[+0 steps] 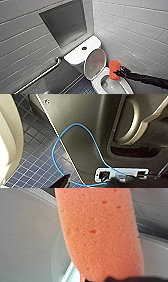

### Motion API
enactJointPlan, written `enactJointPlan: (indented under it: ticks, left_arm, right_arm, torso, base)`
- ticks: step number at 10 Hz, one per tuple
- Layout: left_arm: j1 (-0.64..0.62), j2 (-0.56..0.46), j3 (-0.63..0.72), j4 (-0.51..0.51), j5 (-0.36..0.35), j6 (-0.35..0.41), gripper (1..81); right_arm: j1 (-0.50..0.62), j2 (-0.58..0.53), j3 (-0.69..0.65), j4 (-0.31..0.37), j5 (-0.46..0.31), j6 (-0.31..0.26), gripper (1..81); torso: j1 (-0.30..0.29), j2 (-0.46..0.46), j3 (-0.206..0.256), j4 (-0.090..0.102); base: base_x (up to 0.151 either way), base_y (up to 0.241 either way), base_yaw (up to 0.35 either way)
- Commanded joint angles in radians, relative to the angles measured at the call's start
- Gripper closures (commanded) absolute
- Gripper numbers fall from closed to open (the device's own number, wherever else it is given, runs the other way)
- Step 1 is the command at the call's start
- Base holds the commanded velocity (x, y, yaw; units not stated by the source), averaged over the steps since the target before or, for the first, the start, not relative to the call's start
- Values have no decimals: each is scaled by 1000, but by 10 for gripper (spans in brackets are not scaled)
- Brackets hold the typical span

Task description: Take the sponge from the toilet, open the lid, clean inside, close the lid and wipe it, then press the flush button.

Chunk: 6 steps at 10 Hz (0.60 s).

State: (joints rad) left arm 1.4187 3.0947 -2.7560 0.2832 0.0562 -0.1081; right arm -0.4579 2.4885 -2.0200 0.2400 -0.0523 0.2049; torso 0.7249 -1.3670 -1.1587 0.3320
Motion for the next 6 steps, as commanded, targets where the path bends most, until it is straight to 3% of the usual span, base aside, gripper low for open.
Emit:
enactJointPlan:
  ticks: [1, 3, 5, 6]
  left_arm:
    - [23, -16, -7, -12, 88, 1, 10]
    - [24, -14, -7, -13, 90, 1, 10]
    - [24, -13, -7, -13, 91, 1, 10]
    - [24, -14, -7, -15, 91, 1, 10]
  right_arm:
    - [124, -14, 17, 16, -18, 4, 811]
    - [142, -9, 8, 16, -15, 4, 811]
    - [153, 17, -9, 18, -15, 4, 811]
    - [147, 32, -20, 24, -15, 5, 811]
  torso:
    - [63, -98, -50, 0]
    - [104, -163, -18, 0]
    - [151, -238, -25, 0]
    - [110, -176, -25, 0]
  base:
    - [0, 0, 0]
    - [0, 0, 0]
    - [0, 0, 0]
    - [0, 0, 0]
